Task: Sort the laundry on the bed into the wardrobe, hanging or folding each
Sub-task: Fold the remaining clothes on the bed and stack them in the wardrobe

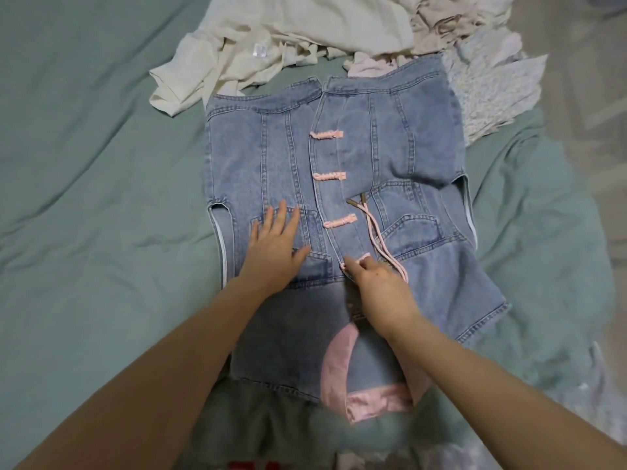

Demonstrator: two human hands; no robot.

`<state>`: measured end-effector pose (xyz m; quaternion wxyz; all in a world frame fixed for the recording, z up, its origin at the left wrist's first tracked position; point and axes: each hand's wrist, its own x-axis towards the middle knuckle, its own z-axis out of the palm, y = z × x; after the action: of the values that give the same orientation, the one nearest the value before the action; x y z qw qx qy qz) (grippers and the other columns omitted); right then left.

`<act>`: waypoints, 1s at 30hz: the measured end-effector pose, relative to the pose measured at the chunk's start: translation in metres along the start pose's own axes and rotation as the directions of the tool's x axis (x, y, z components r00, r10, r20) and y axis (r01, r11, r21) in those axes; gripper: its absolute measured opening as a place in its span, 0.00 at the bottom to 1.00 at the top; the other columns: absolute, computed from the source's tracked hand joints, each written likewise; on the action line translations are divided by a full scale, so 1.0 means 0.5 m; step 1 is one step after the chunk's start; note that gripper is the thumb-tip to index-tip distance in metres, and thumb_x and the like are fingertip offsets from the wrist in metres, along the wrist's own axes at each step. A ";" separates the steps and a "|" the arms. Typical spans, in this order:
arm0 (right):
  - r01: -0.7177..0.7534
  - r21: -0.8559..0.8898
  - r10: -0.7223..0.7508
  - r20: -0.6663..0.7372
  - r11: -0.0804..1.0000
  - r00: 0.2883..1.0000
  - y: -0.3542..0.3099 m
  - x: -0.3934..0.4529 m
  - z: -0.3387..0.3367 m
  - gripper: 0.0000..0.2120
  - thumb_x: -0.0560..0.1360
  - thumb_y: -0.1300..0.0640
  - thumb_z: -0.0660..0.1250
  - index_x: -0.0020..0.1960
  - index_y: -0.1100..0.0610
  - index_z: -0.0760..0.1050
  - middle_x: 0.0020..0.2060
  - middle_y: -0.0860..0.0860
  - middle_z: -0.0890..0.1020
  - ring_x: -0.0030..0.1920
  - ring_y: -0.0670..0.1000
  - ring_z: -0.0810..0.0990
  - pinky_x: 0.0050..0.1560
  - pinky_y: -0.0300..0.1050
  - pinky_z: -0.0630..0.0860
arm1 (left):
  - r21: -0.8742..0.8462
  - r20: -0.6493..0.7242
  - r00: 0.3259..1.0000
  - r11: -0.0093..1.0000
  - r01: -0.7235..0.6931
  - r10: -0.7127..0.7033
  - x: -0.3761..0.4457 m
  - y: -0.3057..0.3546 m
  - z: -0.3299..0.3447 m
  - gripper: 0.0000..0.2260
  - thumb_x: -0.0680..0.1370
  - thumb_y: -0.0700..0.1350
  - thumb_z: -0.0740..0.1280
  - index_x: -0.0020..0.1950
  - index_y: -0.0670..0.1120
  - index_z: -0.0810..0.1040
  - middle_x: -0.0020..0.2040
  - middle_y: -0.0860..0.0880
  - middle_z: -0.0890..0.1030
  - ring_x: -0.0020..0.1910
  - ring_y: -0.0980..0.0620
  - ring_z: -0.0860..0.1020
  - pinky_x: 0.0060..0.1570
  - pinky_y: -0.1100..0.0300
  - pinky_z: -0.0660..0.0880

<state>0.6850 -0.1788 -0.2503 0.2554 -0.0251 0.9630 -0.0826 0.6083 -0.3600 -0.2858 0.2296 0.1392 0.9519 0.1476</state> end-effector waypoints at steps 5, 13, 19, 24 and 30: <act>0.073 0.050 -0.081 0.202 0.996 0.976 0.014 0.042 -0.072 0.09 0.76 0.54 0.63 0.53 0.57 0.76 0.53 0.58 0.79 0.54 0.59 0.78 0.50 0.48 0.74 | 0.034 -0.119 0.992 0.998 -0.045 0.049 0.034 0.003 -0.058 0.22 0.81 0.53 0.60 0.73 0.46 0.67 0.73 0.44 0.66 0.72 0.45 0.62 0.73 0.47 0.53; 0.097 0.063 -0.072 -0.318 0.993 0.945 0.035 0.334 -0.283 0.09 0.78 0.61 0.59 0.55 0.60 0.75 0.55 0.59 0.74 0.59 0.61 0.71 0.49 0.51 0.70 | -0.039 -0.198 0.979 0.997 -0.061 0.052 0.233 0.030 -0.179 0.22 0.81 0.52 0.61 0.72 0.42 0.67 0.69 0.42 0.69 0.68 0.43 0.66 0.68 0.52 0.62; 0.022 -0.098 -0.046 -0.243 0.995 0.969 0.059 0.505 -0.320 0.19 0.76 0.66 0.57 0.66 0.61 0.65 0.65 0.60 0.68 0.66 0.59 0.63 0.59 0.53 0.69 | -0.071 -0.107 0.994 0.997 0.024 -0.031 0.334 0.028 -0.166 0.31 0.80 0.60 0.58 0.78 0.45 0.55 0.78 0.44 0.57 0.77 0.44 0.53 0.75 0.50 0.50; -0.058 -0.083 0.049 -0.109 0.995 0.993 0.084 0.586 -0.327 0.20 0.76 0.64 0.57 0.68 0.63 0.62 0.66 0.63 0.67 0.67 0.62 0.64 0.62 0.55 0.67 | -0.081 -0.059 0.998 0.996 0.023 -0.028 0.342 0.008 -0.123 0.33 0.80 0.63 0.53 0.79 0.50 0.46 0.80 0.49 0.46 0.78 0.46 0.43 0.74 0.49 0.38; 0.107 -0.043 -0.115 -0.359 0.993 0.926 0.070 0.620 -0.345 0.09 0.72 0.70 0.60 0.49 0.62 0.74 0.52 0.61 0.76 0.53 0.61 0.75 0.43 0.47 0.68 | -0.011 -0.059 0.998 1.000 0.028 -0.028 0.341 -0.001 -0.099 0.33 0.81 0.61 0.53 0.79 0.51 0.42 0.79 0.50 0.42 0.78 0.47 0.40 0.73 0.48 0.34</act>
<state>0.3300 -0.1470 -0.2601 0.0689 -0.0667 0.9914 -0.0891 0.4387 -0.3146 -0.3116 0.2043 0.1203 0.9593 0.1531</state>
